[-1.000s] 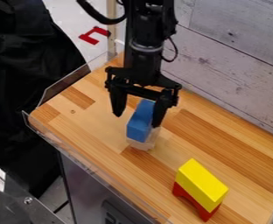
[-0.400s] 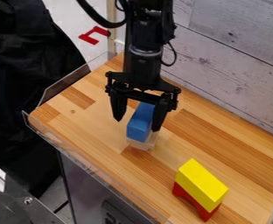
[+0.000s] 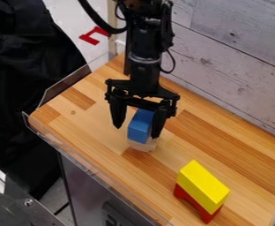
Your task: Put the blue rectangle to the yellow rectangle
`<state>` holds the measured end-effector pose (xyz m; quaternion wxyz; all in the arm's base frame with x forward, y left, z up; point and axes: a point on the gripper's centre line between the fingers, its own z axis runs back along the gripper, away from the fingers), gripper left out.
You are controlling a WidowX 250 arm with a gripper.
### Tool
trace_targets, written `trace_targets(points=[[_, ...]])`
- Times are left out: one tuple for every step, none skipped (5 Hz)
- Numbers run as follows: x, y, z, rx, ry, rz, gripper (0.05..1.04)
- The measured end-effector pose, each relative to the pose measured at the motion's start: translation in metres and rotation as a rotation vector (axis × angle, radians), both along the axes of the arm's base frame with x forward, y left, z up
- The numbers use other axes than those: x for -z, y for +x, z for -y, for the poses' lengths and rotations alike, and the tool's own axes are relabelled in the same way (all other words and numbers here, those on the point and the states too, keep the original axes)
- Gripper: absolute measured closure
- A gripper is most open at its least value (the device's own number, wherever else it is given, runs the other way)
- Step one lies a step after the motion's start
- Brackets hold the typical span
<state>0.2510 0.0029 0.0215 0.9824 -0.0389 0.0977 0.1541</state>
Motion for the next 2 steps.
trace_targets(points=[[0.0015, 0.0019, -0.0001, -0.018, -0.010, 0.007, 0.387], [0.0018, 0.0015, -0.0015, -0.023, -0.003, 0.006, 0.531]])
